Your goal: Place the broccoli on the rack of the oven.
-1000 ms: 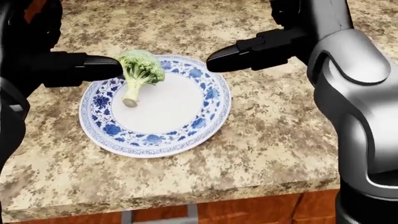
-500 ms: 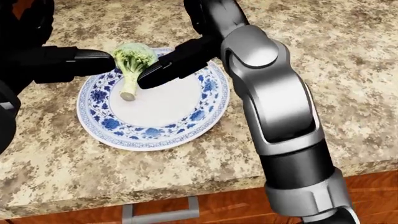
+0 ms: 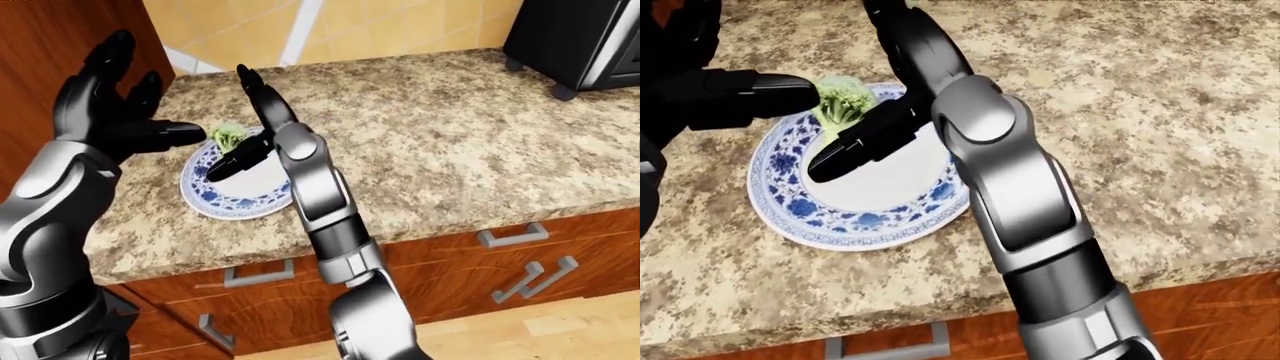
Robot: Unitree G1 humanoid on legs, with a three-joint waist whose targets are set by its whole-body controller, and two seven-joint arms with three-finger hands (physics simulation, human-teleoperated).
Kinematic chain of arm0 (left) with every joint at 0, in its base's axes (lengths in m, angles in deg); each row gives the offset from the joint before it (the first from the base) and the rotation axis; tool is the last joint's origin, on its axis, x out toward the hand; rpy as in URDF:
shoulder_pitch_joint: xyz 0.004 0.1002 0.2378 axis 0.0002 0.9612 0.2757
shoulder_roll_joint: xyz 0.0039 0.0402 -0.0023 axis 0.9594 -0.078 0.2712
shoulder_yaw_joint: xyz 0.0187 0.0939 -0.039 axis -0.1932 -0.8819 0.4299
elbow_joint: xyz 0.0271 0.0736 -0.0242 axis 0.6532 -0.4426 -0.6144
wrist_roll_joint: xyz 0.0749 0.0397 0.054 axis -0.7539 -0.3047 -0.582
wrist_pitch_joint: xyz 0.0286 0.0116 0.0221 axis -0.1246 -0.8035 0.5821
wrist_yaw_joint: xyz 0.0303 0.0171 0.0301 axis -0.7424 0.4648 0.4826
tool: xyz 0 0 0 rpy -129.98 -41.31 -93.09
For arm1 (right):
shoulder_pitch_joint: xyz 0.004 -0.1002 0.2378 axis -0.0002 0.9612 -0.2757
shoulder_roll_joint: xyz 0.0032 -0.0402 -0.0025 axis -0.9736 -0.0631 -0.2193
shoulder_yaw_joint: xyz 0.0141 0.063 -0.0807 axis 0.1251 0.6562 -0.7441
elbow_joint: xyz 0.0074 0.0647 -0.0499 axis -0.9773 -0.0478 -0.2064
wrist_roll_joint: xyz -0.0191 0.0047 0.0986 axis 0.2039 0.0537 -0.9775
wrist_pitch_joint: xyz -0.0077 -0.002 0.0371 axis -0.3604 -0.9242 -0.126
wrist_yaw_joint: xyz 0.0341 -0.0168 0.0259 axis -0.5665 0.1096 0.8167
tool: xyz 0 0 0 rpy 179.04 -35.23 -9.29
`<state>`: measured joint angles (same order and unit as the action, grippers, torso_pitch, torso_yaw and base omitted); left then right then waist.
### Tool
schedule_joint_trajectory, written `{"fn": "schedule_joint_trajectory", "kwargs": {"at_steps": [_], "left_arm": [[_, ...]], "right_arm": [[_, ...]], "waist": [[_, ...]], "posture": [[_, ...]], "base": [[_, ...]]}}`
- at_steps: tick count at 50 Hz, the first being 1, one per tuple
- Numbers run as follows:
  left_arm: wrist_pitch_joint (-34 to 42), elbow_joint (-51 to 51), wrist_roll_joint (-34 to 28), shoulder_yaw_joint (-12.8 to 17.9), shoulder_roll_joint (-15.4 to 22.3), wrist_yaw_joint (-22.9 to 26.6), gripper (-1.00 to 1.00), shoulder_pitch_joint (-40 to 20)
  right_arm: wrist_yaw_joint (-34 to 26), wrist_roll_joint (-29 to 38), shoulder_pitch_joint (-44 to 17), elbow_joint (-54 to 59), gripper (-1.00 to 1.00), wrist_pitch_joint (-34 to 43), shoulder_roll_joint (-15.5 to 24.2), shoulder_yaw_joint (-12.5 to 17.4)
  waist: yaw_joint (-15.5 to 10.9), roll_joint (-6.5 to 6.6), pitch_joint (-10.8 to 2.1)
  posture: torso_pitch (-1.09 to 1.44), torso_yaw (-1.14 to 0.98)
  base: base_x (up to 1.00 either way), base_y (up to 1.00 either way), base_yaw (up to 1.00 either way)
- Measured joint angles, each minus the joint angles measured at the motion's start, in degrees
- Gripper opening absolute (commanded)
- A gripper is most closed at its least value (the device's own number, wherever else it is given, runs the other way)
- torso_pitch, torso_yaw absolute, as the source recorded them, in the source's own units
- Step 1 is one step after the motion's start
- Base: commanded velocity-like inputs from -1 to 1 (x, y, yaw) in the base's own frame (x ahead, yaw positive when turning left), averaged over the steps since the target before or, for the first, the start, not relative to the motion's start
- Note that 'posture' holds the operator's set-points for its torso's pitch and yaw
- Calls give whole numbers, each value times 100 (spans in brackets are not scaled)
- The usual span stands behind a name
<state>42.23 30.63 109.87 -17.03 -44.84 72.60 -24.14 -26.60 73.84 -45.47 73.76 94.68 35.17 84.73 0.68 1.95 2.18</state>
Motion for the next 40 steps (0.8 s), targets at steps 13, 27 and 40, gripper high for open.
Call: {"fn": "schedule_joint_trajectory", "kwargs": {"at_steps": [13, 27, 40], "left_arm": [[-19, -16, 61, -1, 25, -37, 100, 4], [-50, -63, 88, 3, 42, -46, 100, 6], [-39, -13, 101, 6, 41, -45, 100, 19]], "right_arm": [[143, 324, -200, 1018, 100, -872, -178, -34], [387, 379, -583, 2280, 100, -1734, -217, 91], [601, 433, -755, 3058, 100, -2258, -265, 95]], "waist": [[20, 30, -5], [29, 55, -9], [20, 59, -17]], "posture": [[0, 0], [0, 0], [0, 0]], "base": [[0, 0, 0], [0, 0, 0], [0, 0, 0]]}}
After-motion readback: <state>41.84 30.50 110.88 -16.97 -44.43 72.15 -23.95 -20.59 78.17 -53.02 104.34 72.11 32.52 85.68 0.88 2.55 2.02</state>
